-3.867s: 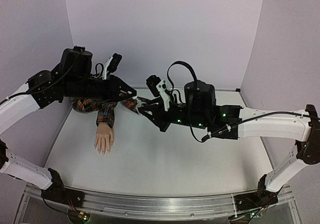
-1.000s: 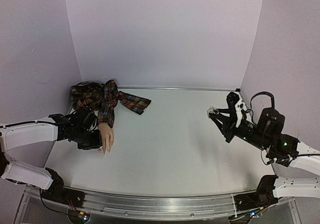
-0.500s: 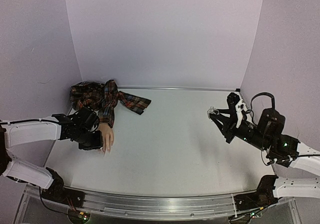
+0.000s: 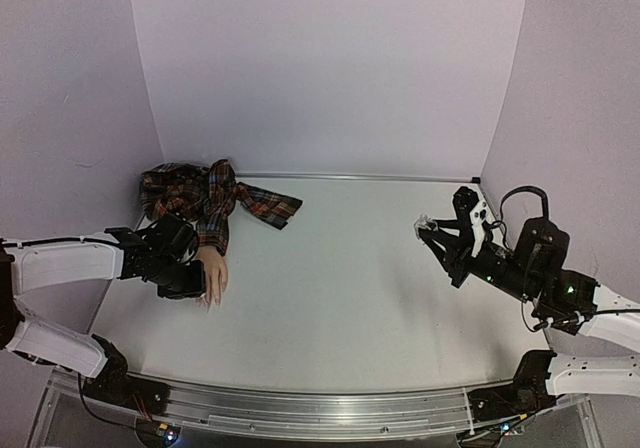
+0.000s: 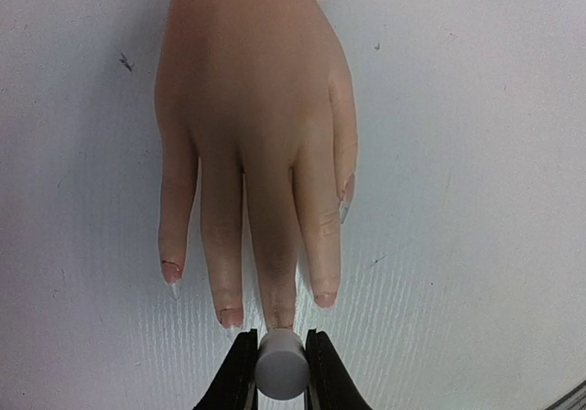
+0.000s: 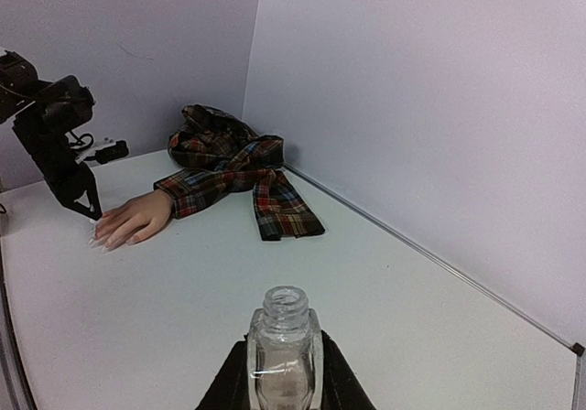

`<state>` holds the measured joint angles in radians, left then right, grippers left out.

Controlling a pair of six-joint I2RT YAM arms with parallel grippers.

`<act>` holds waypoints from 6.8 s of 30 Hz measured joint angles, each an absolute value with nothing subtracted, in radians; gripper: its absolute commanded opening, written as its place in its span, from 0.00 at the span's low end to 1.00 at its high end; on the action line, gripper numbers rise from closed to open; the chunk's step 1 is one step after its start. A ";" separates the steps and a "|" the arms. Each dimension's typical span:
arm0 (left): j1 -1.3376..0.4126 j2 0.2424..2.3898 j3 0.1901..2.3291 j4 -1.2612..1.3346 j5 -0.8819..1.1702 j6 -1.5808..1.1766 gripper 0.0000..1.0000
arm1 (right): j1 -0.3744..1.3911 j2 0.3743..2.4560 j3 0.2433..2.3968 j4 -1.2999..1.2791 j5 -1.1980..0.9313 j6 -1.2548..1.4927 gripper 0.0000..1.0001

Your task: Paint the nails

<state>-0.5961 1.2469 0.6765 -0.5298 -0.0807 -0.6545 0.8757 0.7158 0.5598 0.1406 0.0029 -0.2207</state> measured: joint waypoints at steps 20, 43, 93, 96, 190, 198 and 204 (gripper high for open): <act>-0.595 1.277 0.677 -0.521 -0.079 -0.651 0.00 | 0.875 0.716 0.560 0.141 0.003 -0.221 0.00; -0.595 1.277 0.677 -0.522 -0.071 -0.652 0.00 | 0.876 0.716 0.554 0.141 0.003 -0.220 0.00; -0.619 1.177 0.632 -0.542 -0.039 -0.672 0.00 | 0.875 0.716 0.553 0.142 0.003 -0.220 0.00; -0.619 1.117 0.629 -0.543 -0.058 -0.682 0.00 | 0.875 0.716 0.553 0.142 0.003 -0.220 0.00; -0.636 1.128 0.642 -0.551 -0.102 -0.705 0.00 | 0.875 0.726 0.553 0.164 -0.016 -0.219 0.00; -0.636 1.217 0.677 -0.540 -0.135 -0.662 0.00 | 0.875 0.723 0.539 0.170 -0.016 -0.218 0.00; -0.636 1.219 0.677 -0.540 -0.146 -0.652 0.00 | 0.875 0.723 0.537 0.171 -0.016 -0.217 0.00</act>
<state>-0.6361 1.2195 0.6765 -0.5395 -0.1461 -0.6520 0.8745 0.7227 0.5373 0.1707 -0.0158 -0.2169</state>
